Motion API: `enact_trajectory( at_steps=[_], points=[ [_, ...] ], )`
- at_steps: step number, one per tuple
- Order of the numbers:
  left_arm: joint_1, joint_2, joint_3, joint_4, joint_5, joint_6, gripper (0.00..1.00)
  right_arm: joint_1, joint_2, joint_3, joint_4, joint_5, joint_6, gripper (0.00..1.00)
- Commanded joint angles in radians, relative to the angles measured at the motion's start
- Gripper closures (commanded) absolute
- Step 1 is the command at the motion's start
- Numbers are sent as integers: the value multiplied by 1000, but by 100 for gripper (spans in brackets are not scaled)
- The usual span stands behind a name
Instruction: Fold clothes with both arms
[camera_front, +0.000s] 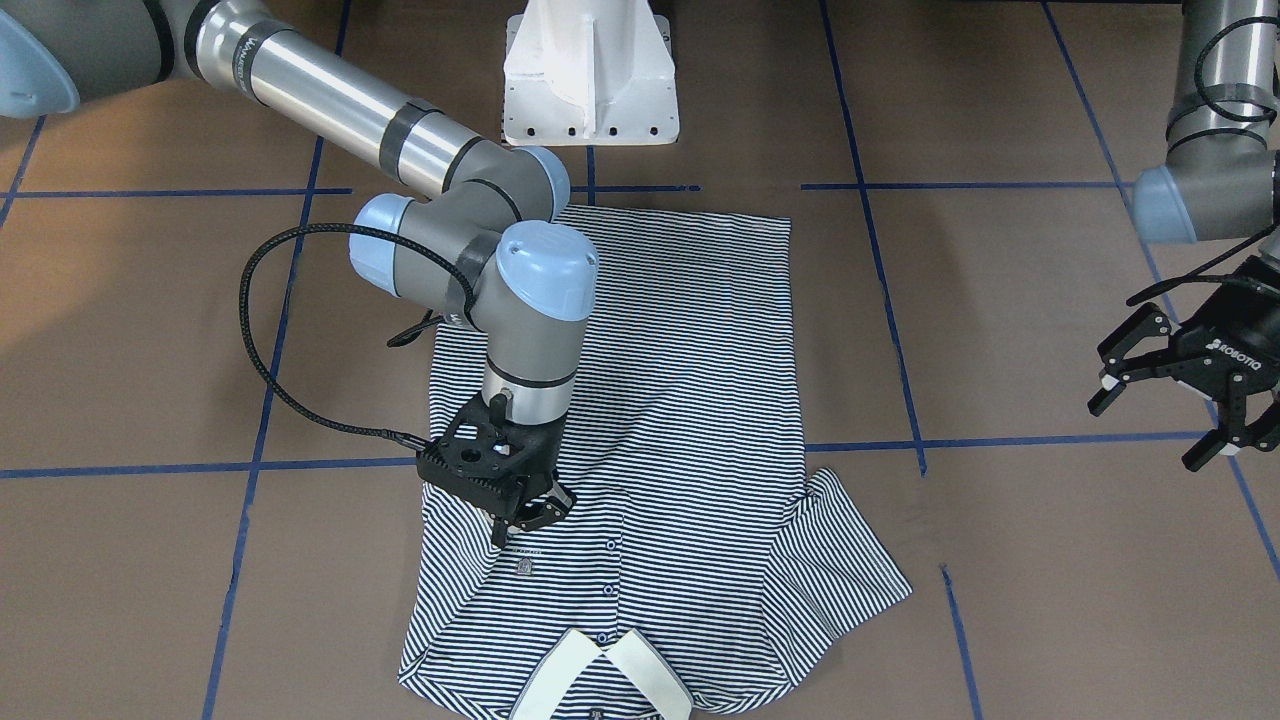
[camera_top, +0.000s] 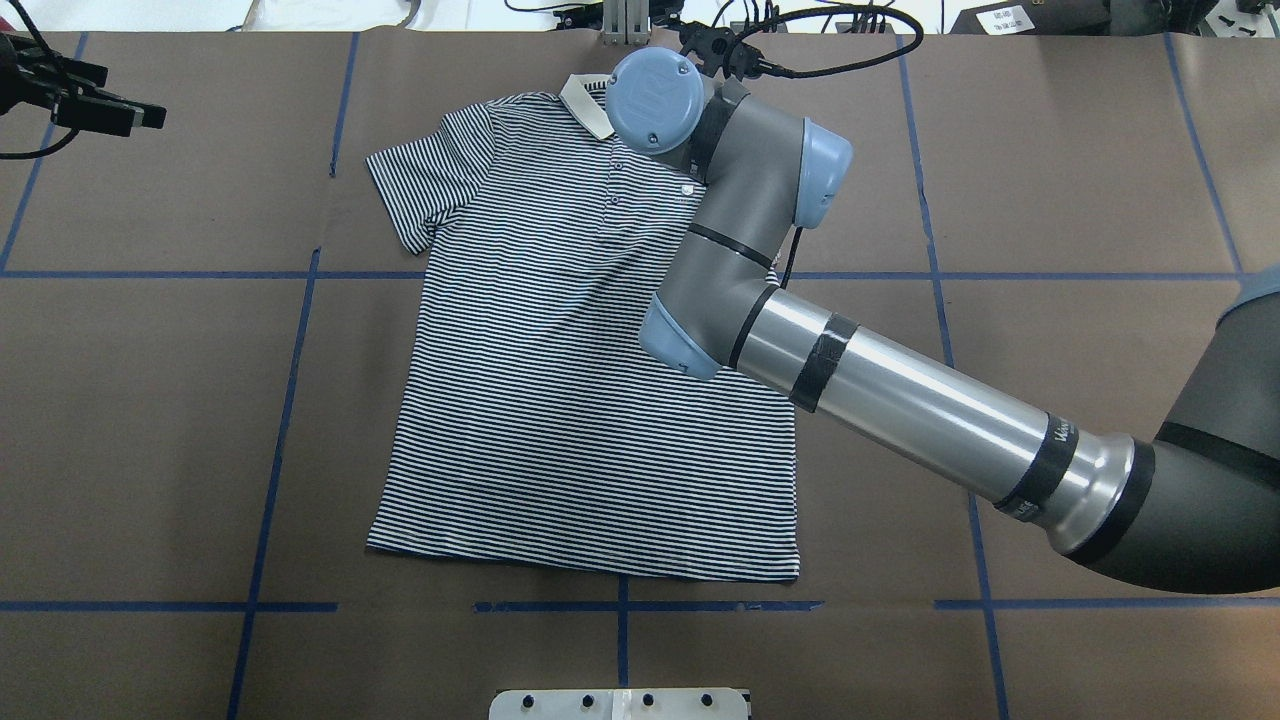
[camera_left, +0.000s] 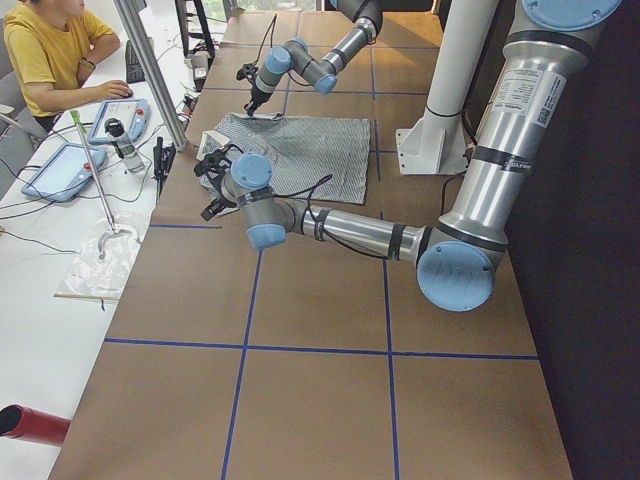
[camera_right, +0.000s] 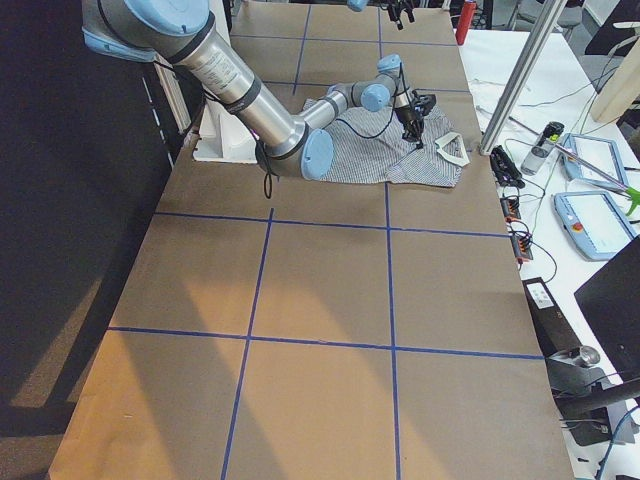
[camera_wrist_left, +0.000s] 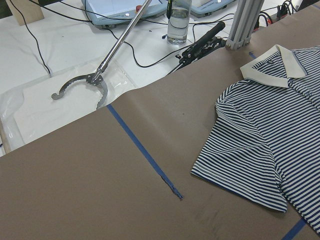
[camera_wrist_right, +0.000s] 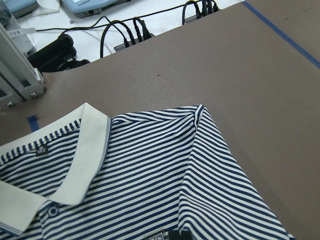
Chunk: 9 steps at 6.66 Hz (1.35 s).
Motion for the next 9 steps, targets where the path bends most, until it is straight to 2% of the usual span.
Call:
enact_trajectory(
  at_steps=[1, 2, 3, 4, 6, 7, 8, 9],
  points=[
    [-1, 0, 1, 0, 0, 0, 0, -11, 32, -51, 37, -4, 0, 100],
    [1, 0, 1, 0, 0, -2, 0, -12, 35, -57, 41, -16, -1, 100],
    [1, 0, 1, 0, 0, 0, 0, -14, 37, -60, 39, -20, -1, 44],
    [1, 0, 1, 0, 0, -2, 0, -15, 40, -65, 39, -23, -6, 0],
    [1, -5, 7, 0, 0, -3, 0, -8, 47, -61, 38, -15, -76, 0],
    [6, -23, 18, 0, 15, -3, 0, 23, 46, -54, 34, 40, -145, 0],
    [66, -44, 9, -5, 131, -9, 0, 72, 35, -35, 27, 137, -233, 0],
    [181, -58, 18, -5, 217, -132, 0, 112, 6, -4, 27, 190, -313, 0]
  ],
)
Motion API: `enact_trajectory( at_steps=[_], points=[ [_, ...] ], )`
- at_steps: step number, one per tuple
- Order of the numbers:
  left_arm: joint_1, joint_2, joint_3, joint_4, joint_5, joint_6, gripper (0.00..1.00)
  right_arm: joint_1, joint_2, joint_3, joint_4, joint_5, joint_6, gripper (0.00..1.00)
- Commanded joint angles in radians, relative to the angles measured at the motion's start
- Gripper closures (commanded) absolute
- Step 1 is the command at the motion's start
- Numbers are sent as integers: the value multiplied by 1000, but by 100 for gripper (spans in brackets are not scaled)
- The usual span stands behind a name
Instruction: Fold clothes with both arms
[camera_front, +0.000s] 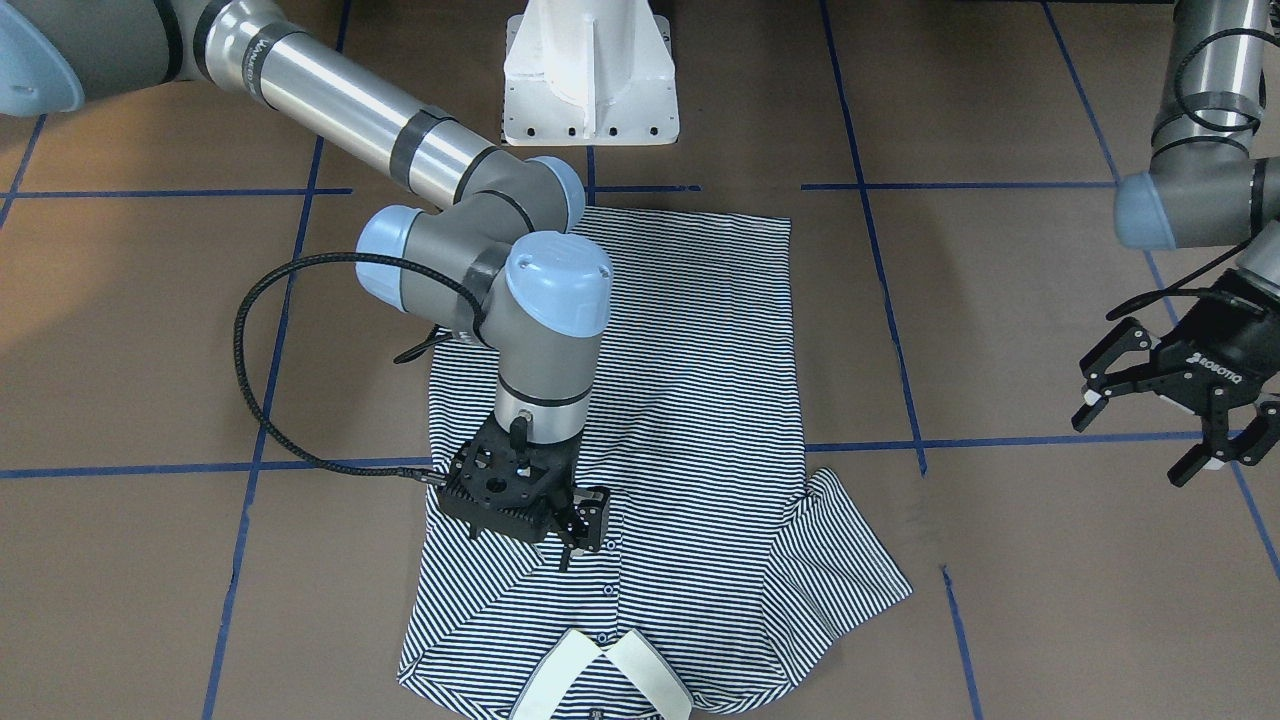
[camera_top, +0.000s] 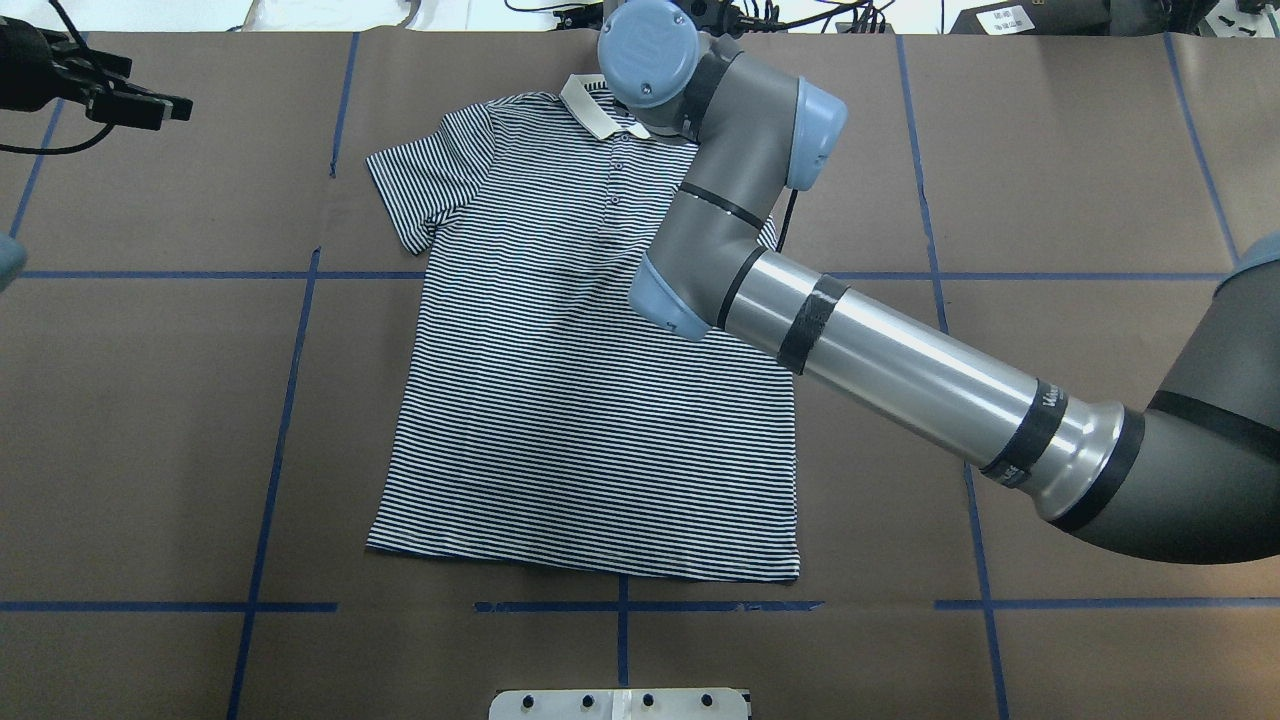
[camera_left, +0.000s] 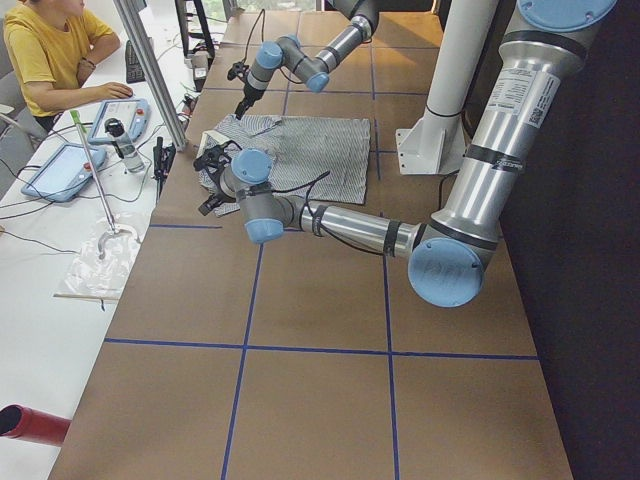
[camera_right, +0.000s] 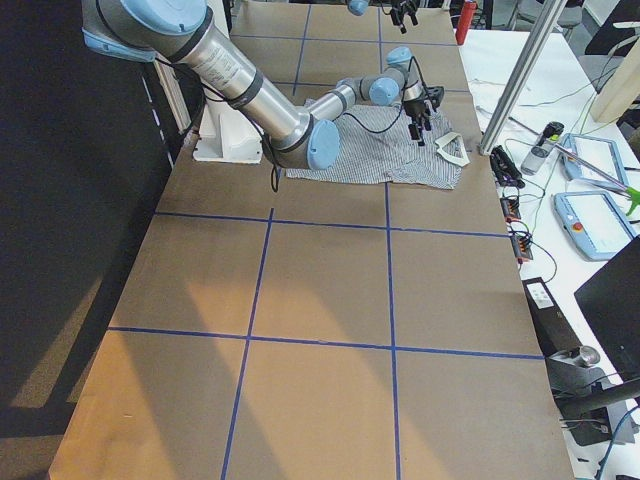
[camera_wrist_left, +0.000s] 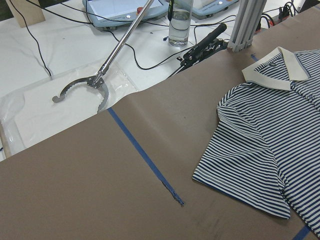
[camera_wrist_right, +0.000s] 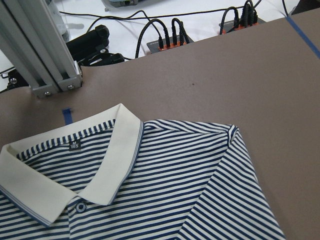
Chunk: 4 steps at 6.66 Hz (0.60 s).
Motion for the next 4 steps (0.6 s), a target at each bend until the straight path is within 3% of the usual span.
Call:
enact_trajectory(
  at_steps=[1, 3, 4],
  points=[
    [158, -68, 43, 9, 182, -306, 0, 92, -92, 91, 4, 120, -169, 0],
    [201, -144, 173, 5, 301, -465, 23, 181, -247, 227, 14, 227, -368, 0],
    [204, -190, 254, 8, 363, -485, 26, 199, -301, 278, 16, 263, -405, 0]
  ],
)
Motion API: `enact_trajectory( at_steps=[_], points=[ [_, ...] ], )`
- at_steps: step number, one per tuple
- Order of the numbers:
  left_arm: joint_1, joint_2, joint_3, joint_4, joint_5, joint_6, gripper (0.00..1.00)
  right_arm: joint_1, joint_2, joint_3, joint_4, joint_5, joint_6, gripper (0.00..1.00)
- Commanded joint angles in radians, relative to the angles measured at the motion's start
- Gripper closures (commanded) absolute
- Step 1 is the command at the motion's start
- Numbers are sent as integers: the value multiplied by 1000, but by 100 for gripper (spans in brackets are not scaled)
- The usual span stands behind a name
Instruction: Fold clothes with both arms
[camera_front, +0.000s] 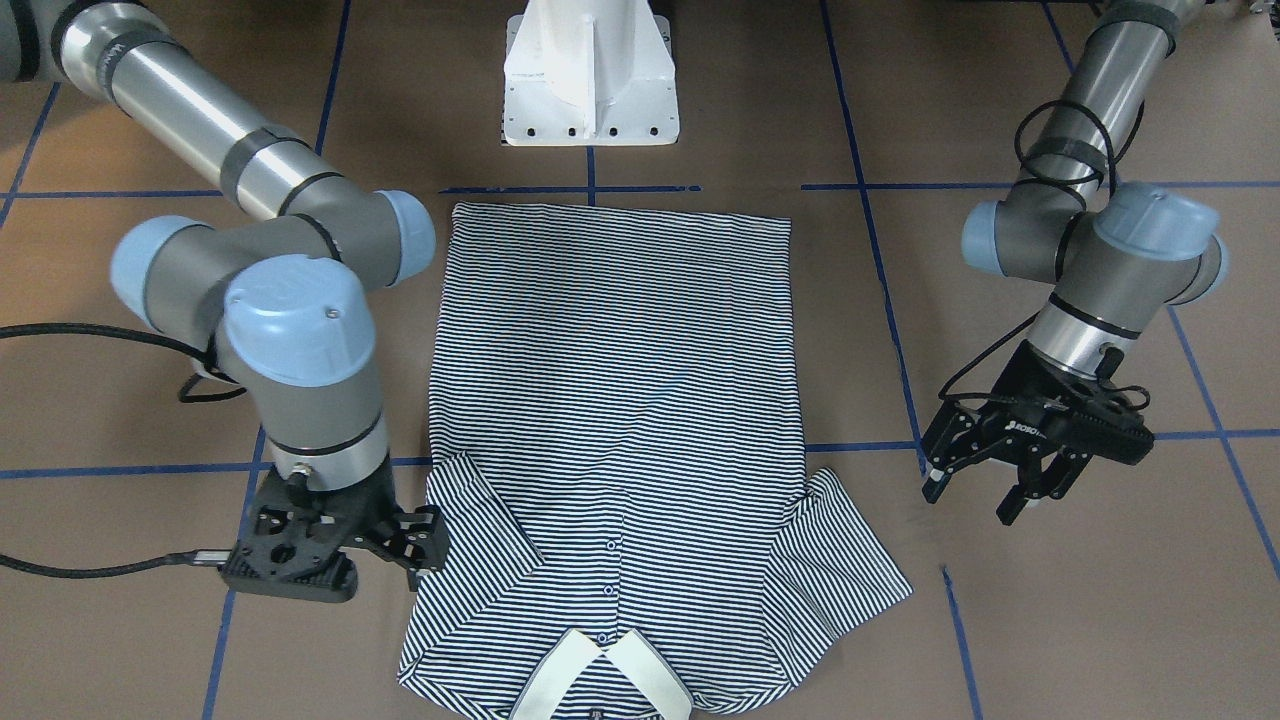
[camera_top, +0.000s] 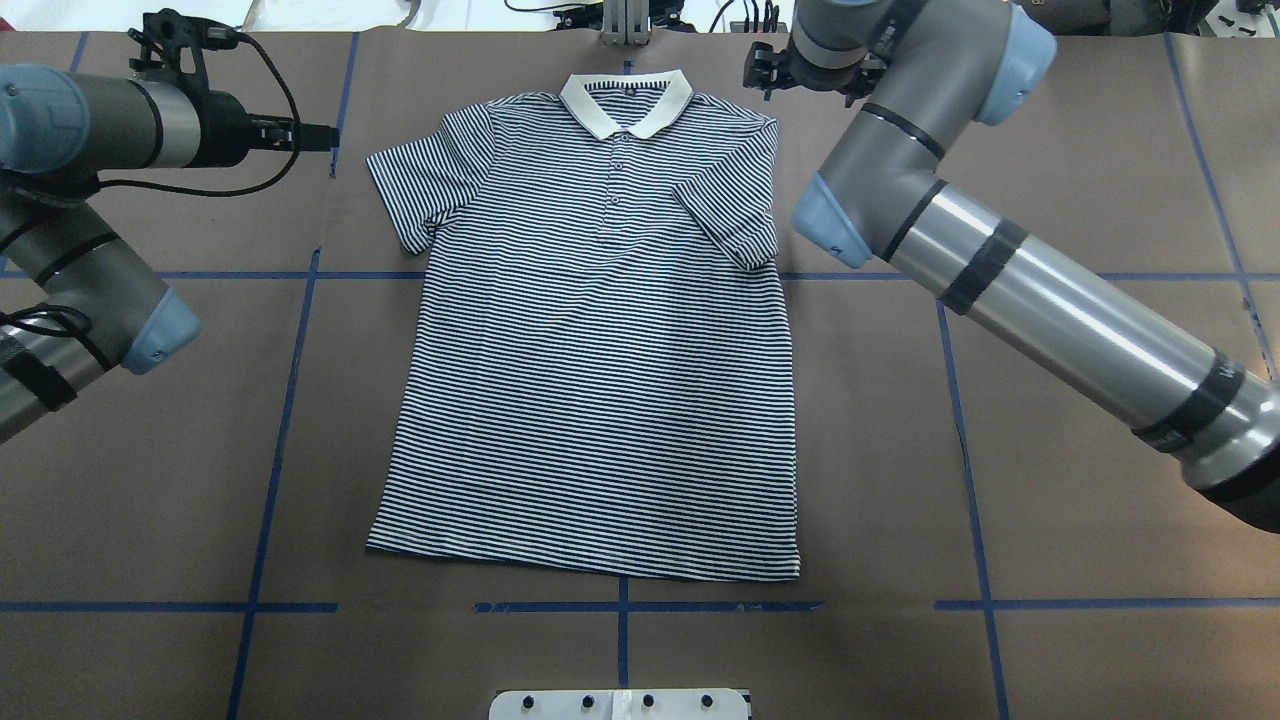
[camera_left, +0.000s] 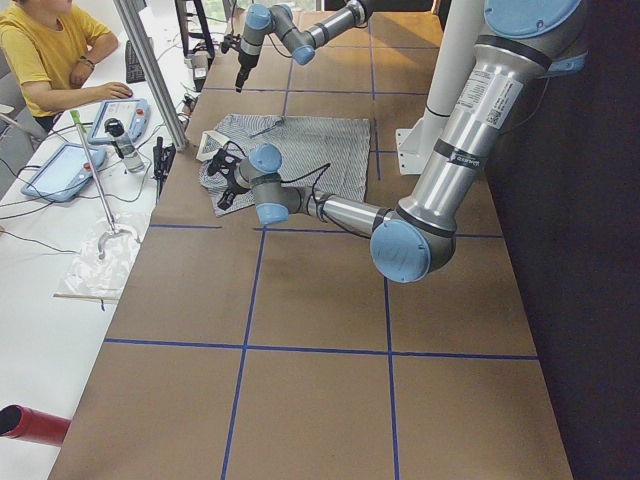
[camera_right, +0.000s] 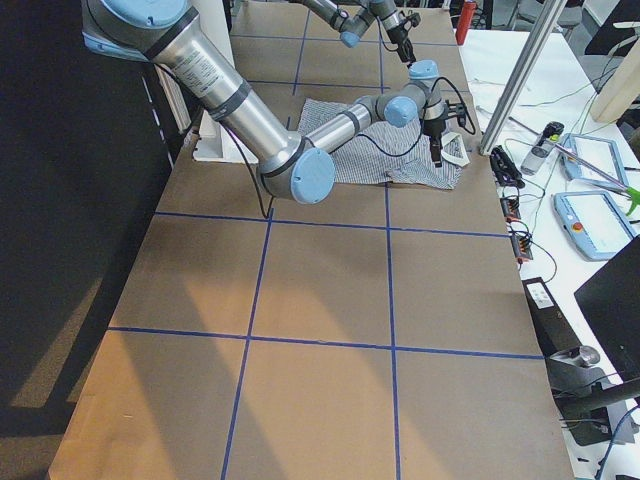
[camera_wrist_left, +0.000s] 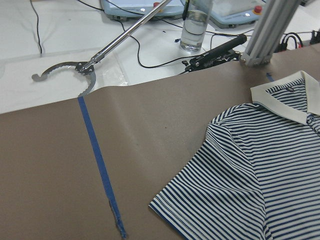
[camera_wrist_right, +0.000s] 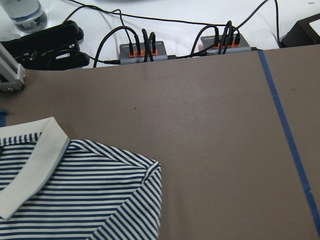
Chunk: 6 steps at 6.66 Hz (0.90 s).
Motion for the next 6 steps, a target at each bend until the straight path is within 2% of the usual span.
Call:
enact_trajectory(
  at_steps=[1, 3, 6],
  points=[
    [20, -102, 162, 2, 109, -47, 28, 32, -83, 83, 3, 48, -67, 0],
    [51, -166, 256, 2, 148, -45, 31, 32, -90, 85, 3, 48, -65, 0],
    [76, -204, 311, 3, 165, -43, 39, 33, -100, 90, 3, 46, -62, 0]
  ],
)
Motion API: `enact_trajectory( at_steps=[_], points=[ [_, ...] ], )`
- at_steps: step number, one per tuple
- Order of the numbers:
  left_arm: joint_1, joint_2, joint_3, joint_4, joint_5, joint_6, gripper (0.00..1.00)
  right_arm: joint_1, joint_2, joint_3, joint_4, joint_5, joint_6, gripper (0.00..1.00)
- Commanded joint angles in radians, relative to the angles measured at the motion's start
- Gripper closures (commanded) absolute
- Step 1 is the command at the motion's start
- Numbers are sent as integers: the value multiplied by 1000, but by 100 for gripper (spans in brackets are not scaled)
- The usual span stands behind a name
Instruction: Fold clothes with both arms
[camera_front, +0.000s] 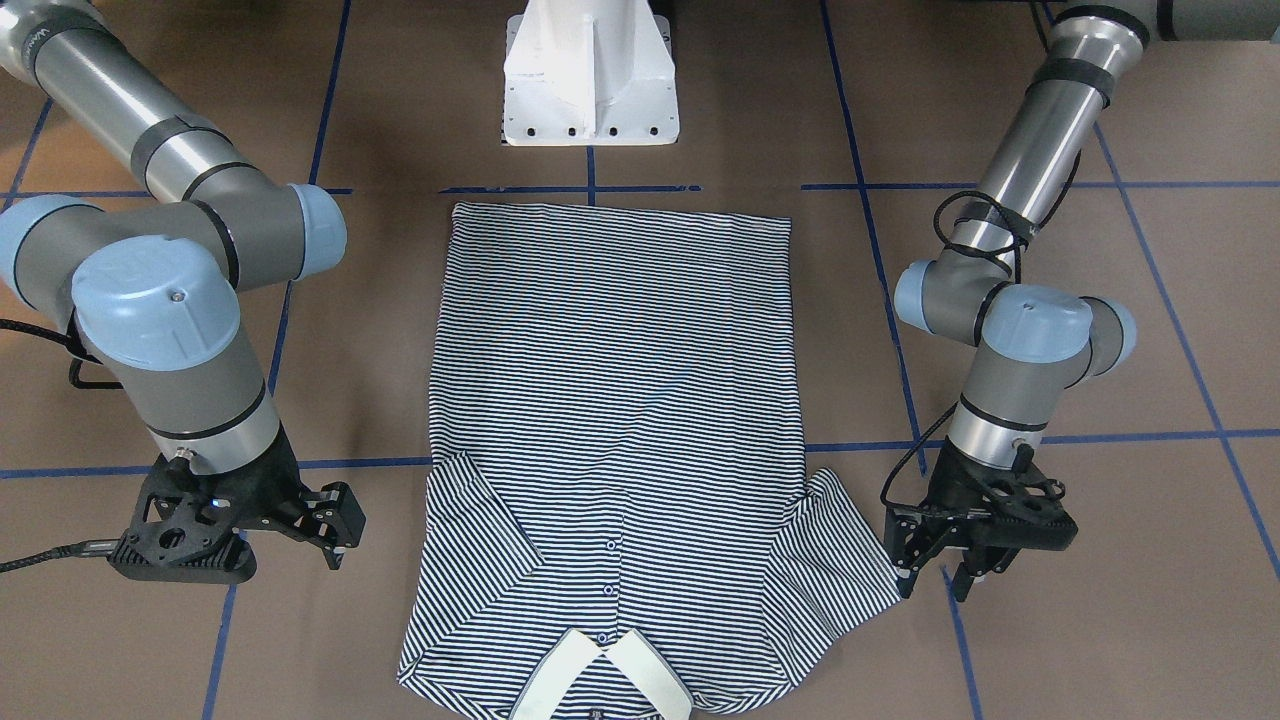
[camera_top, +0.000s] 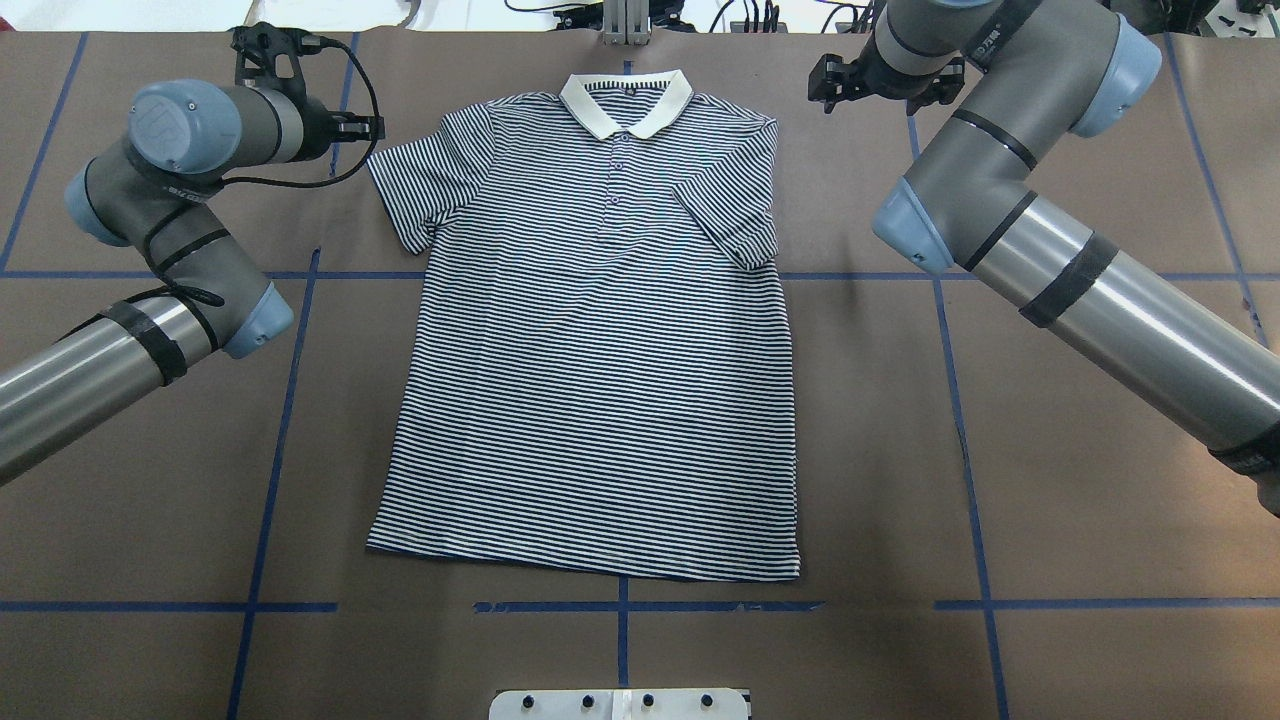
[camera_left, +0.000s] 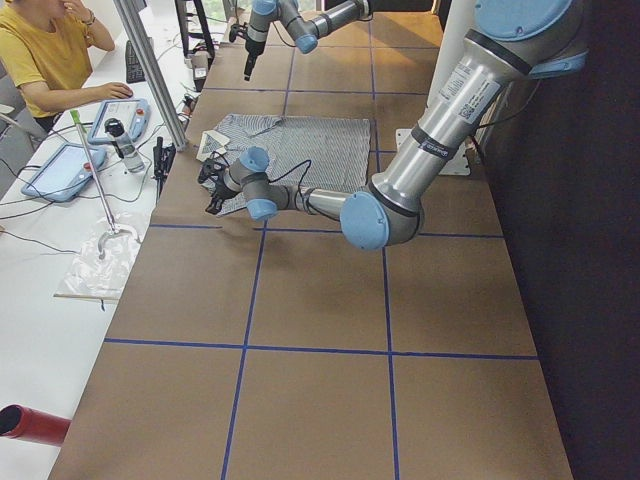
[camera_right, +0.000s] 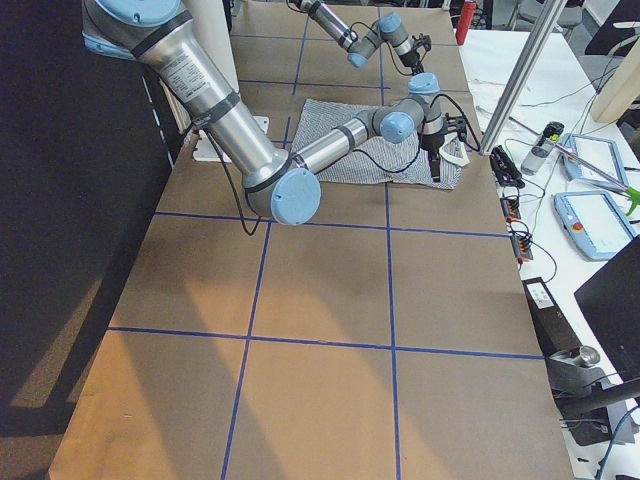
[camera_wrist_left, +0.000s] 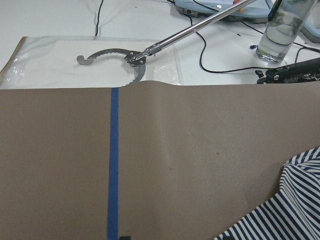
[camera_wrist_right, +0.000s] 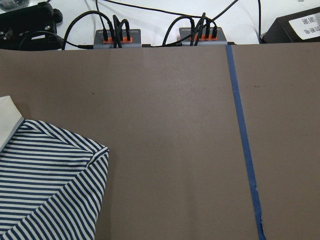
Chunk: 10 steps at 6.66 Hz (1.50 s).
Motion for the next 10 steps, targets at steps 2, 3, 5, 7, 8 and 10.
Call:
enact_trajectory(
  at_steps=[2, 3, 5, 7, 8, 10],
  points=[
    [26, -20, 38, 0, 3, 6, 39, 0, -11, 5, 0, 0, -2, 0],
    [27, -23, 55, 0, 5, 7, 39, 0, -14, 5, 0, 0, -5, 0],
    [28, -23, 63, 0, 14, 12, 41, -1, -14, 5, 0, 0, -5, 0],
    [29, -32, 78, 0, 20, 27, 43, 0, -15, 3, 0, -2, -5, 0],
    [31, -43, 92, 0, 20, 27, 43, -1, -17, 3, 0, -2, -7, 0],
    [35, -49, 100, 0, 20, 27, 45, 0, -18, 3, 0, -3, -7, 0]
  ],
)
